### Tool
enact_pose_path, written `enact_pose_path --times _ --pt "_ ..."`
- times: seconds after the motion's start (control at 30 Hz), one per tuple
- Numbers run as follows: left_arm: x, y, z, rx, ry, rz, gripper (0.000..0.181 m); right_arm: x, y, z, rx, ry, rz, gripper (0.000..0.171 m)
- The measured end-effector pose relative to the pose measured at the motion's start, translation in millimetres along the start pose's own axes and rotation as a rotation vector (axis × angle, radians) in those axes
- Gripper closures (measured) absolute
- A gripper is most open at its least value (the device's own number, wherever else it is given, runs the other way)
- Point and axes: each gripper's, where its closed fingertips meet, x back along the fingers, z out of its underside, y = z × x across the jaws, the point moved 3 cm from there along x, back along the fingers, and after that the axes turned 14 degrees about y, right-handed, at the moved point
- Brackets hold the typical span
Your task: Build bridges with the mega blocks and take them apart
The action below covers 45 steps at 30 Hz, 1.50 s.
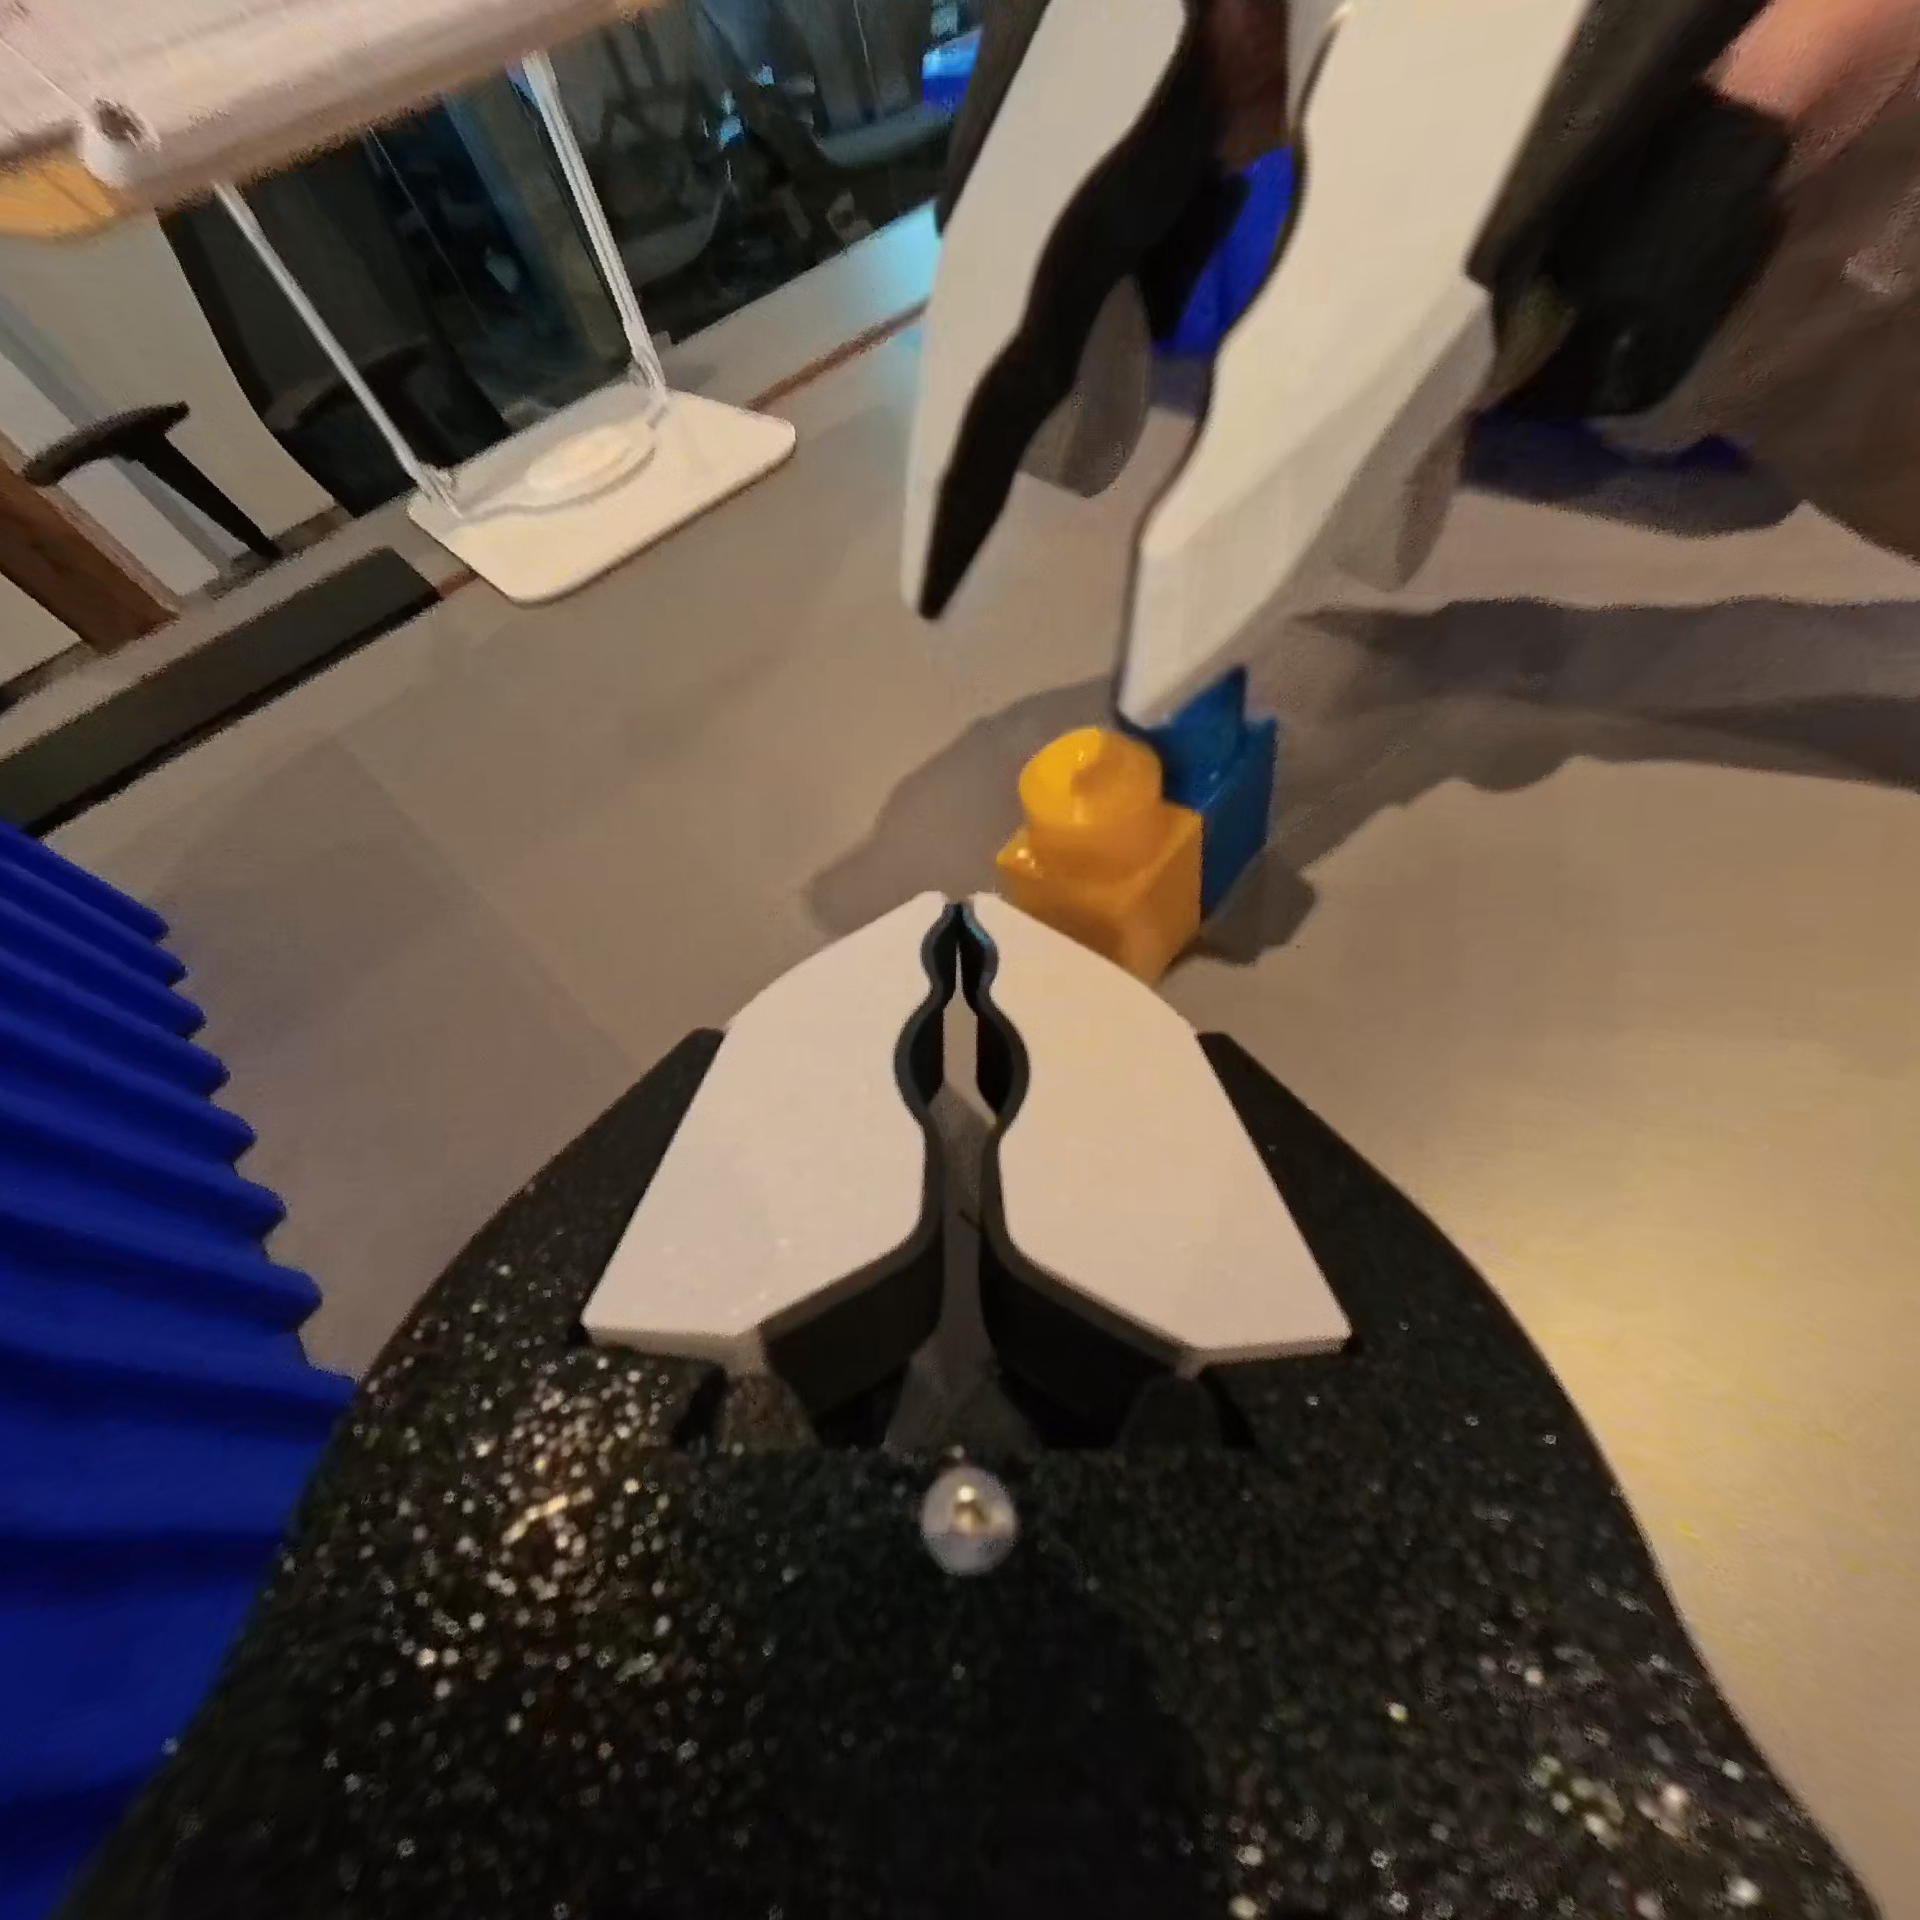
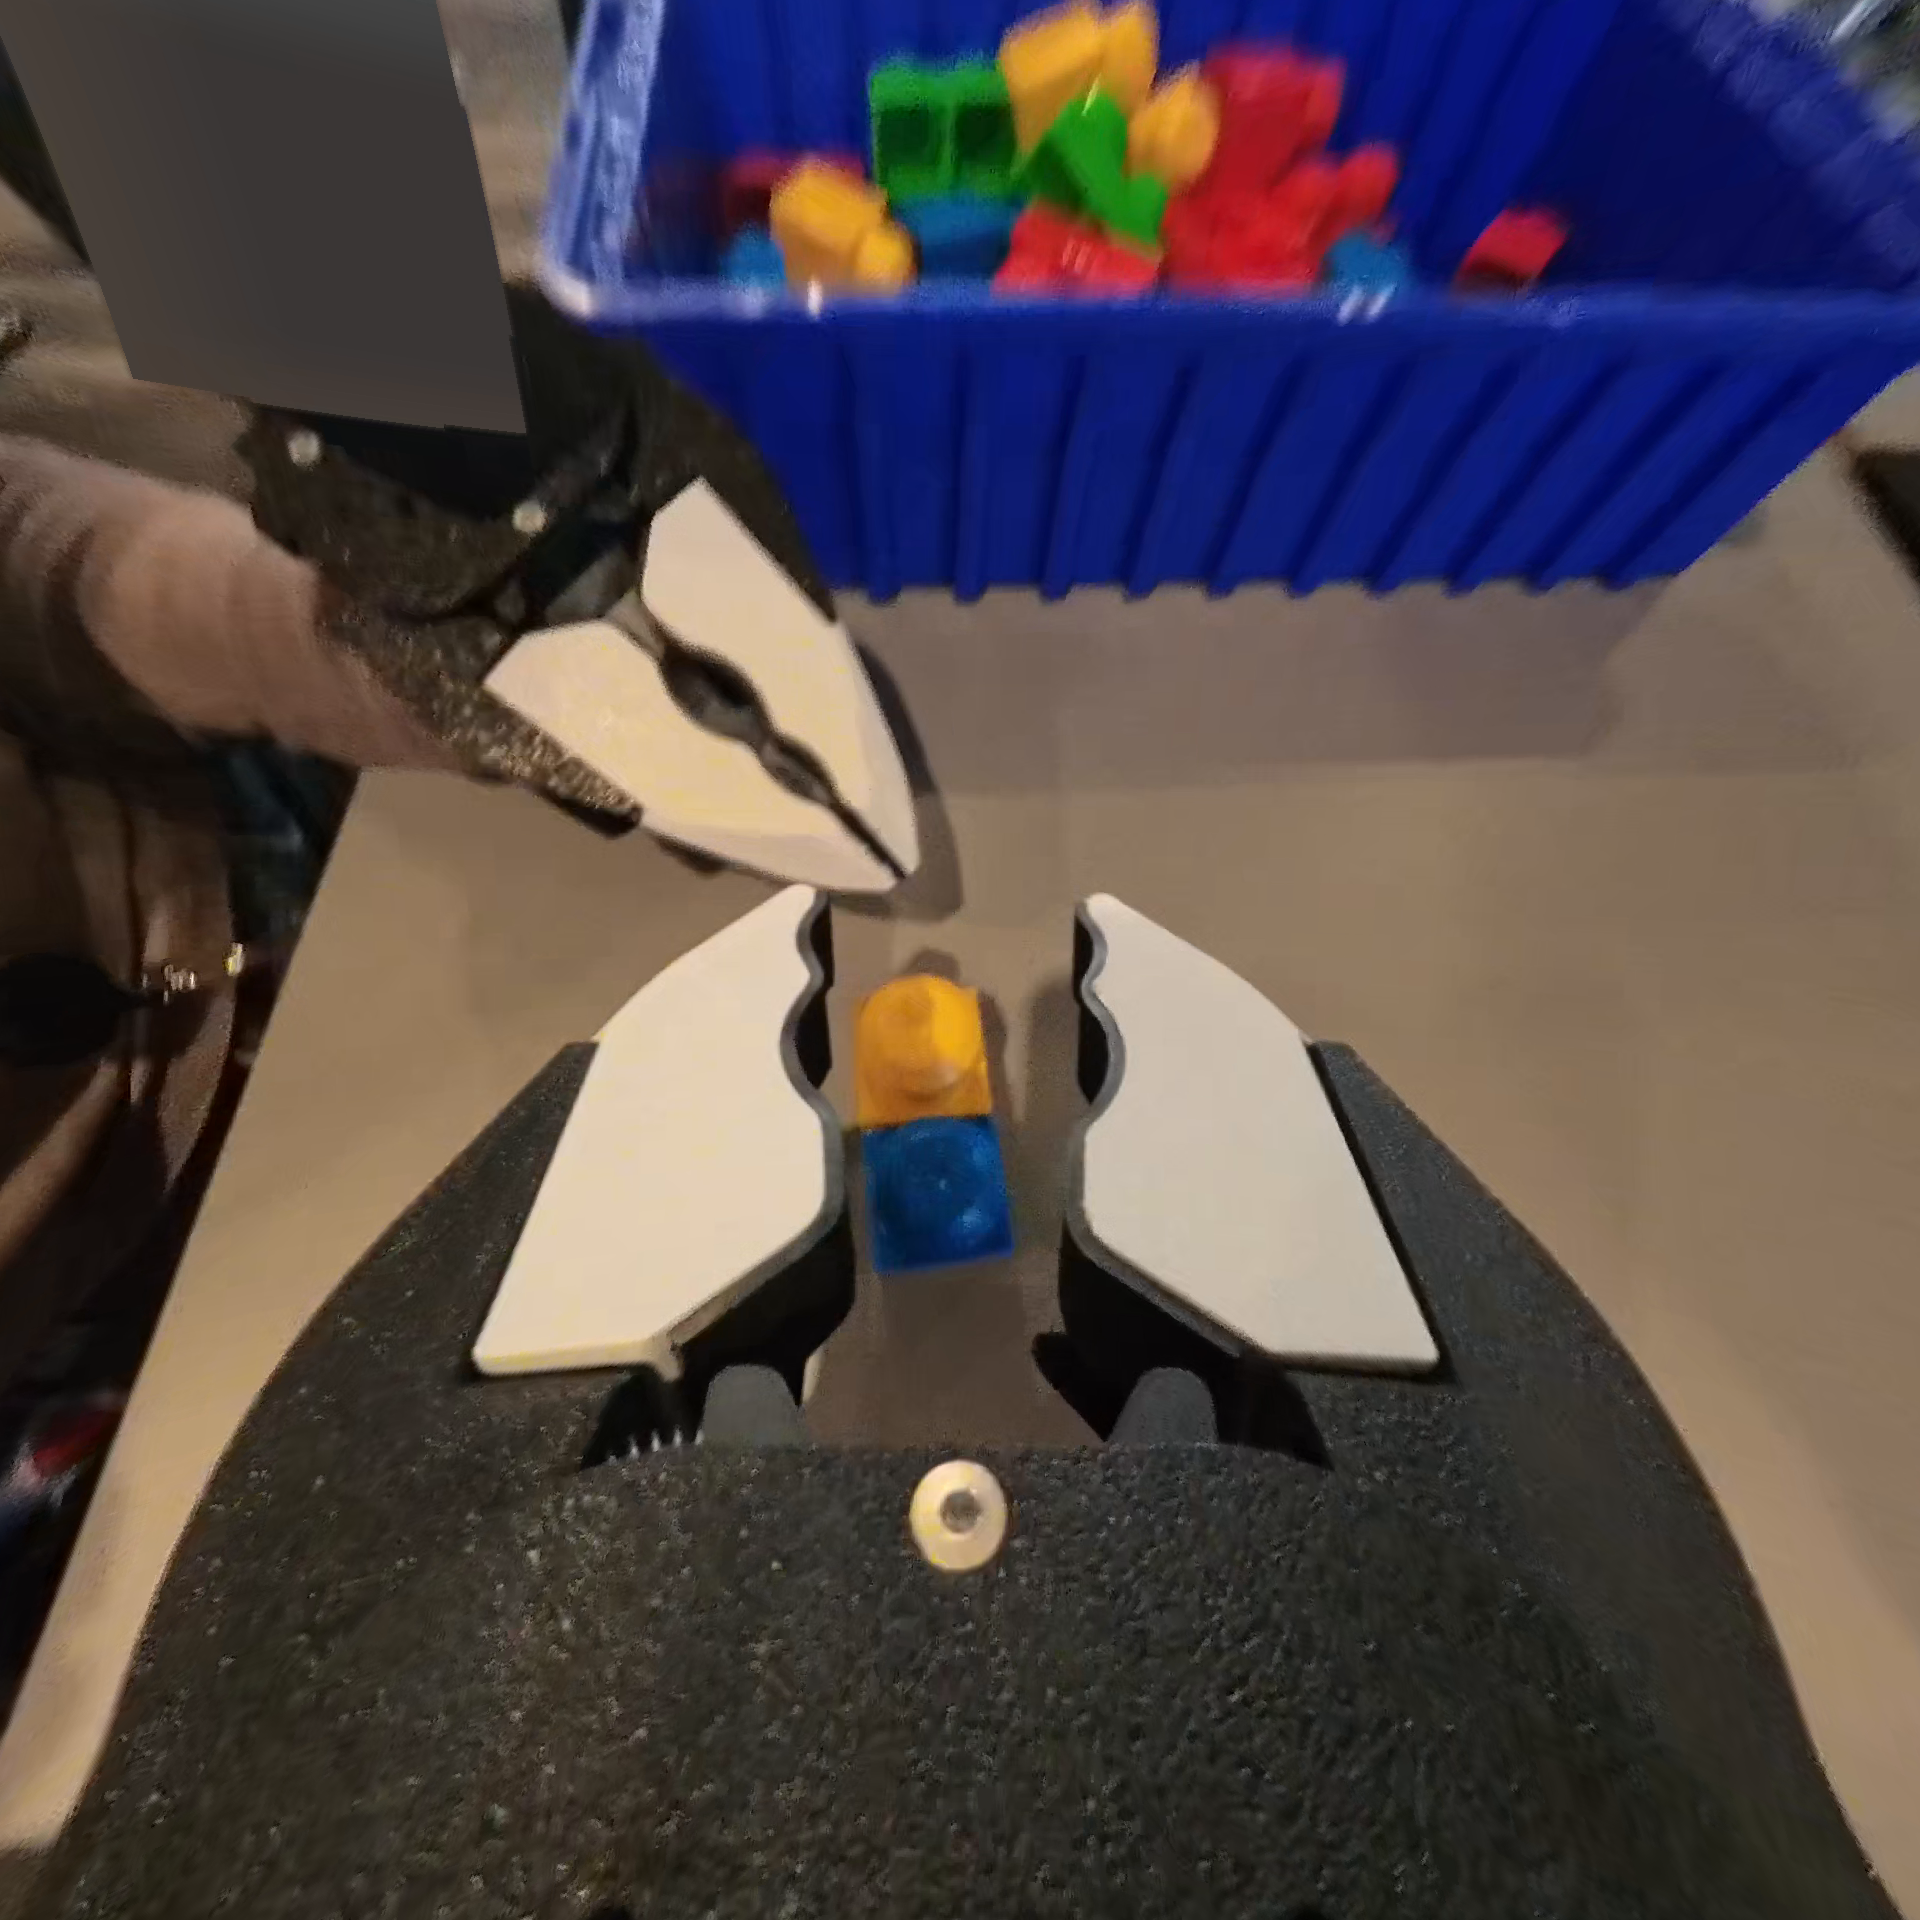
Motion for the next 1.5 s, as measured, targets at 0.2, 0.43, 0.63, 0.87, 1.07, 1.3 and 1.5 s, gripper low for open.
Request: enact_pose_path --times 0.2,0.43,0.63,0.87,1.07,1.3,1.5 --pt "67.8 0.0 -36.6 -0.035 -0.265 -0.134 0.181 20.9 -7.9 -58.8 0.001 -0.142 0.068 0.134" --pt "166.6 83.2 -17.4 0.053 -0.208 -0.590 0.181 -50.3 -14.0 -149.6 0.183 0.110 0.007 0.135" --pt "221.6 152.2 53.6 0.318 -0.113 -0.731 0.181 -149.1 -22.6 -197.8 0.498 0.393 -0.005 0.132" --pt "242.0 177.9 94.1 0.437 -0.094 -0.748 0.181 -245.1 -50.0 -200.0 0.737 0.771 -0.020 0.118" --pt "242.9 183.1 110.5 0.462 -0.094 -0.736 0.181 -273.8 -61.2 -194.5 0.648 0.809 -0.112 0.125" --pt "239.3 166.0 93.4 0.367 -0.231 -0.611 0.147 -237.5 -51.5 -201.2 0.608 0.733 -0.155 0.126" --pt "213.1 121.5 57.1 0.044 -0.254 -0.498 0.107 -132.6 -10.4 -196.6 0.460 0.738 -0.536 0.127"
